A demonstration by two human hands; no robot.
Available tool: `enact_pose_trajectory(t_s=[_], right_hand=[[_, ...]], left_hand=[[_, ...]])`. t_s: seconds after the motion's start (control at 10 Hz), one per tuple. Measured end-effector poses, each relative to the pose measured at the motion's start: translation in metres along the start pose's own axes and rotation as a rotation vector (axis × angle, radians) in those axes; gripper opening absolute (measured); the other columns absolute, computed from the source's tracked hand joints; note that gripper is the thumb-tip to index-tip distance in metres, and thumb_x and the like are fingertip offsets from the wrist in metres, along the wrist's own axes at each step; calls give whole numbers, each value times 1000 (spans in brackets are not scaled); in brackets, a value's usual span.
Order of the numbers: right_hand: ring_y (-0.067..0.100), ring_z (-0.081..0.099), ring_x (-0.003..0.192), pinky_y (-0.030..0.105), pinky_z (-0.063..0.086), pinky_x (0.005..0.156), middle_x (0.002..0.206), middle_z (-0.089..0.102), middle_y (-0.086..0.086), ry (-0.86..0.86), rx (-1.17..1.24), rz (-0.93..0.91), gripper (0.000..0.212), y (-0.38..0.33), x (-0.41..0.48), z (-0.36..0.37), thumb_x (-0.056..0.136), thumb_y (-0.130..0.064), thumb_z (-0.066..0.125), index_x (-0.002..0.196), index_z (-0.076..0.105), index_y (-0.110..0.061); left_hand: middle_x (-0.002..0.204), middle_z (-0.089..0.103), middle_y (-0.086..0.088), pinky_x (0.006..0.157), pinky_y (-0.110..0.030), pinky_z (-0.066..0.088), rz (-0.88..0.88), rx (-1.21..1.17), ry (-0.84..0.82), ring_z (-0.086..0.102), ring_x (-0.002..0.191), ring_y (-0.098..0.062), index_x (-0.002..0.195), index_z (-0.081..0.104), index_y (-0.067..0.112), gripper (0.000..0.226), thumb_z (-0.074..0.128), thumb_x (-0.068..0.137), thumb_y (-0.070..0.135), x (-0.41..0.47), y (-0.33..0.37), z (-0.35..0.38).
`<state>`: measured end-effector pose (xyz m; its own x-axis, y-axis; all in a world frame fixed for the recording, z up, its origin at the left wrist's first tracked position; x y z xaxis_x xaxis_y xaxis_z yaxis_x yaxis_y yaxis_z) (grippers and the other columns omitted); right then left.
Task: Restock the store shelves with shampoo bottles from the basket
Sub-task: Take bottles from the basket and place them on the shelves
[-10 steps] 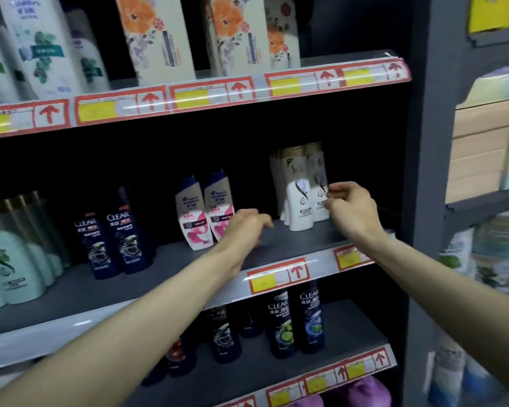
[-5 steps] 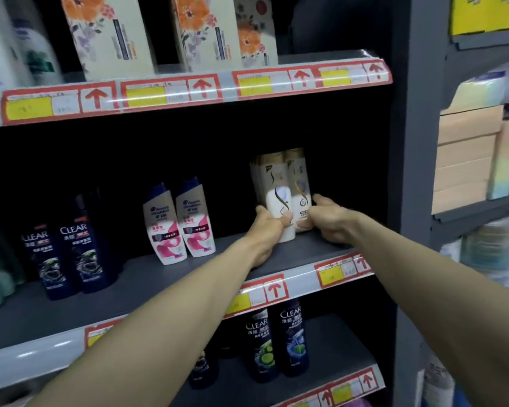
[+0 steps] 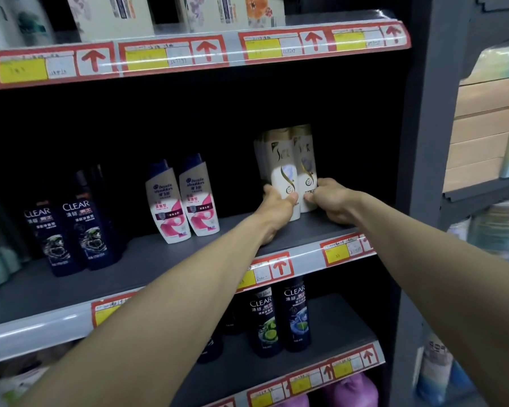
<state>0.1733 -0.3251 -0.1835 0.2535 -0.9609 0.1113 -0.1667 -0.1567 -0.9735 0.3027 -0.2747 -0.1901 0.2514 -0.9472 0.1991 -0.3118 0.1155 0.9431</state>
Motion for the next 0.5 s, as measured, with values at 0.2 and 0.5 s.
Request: enact_pose_trajectory(t_s=[0.2, 0.5], right_hand=[[26, 73, 100, 40, 60, 90, 113, 75, 18, -4, -32, 42, 22, -5, -10, 2, 92, 2, 61, 112, 69, -3], [17, 59, 80, 30, 48, 64, 96, 64, 8, 63, -459, 88, 5, -43, -78, -15, 95, -10, 56, 93, 59, -7]], left_hand=[[143, 55, -14, 111, -45, 48, -17, -52, -14, 58, 129, -29, 148, 26, 3, 64, 65, 100, 21, -6, 3, -2], [142, 55, -13, 108, -42, 50, -113, -100, -94, 59, 124, -26, 147, 32, 0, 87, 84, 78, 8, -51, 29, -20]])
Point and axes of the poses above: each hand's wrist, its own x-axis towards the middle knuckle, its own z-axis out of the palm, y = z × x, the point moved 5 cm from there along x, towards the middle knuckle
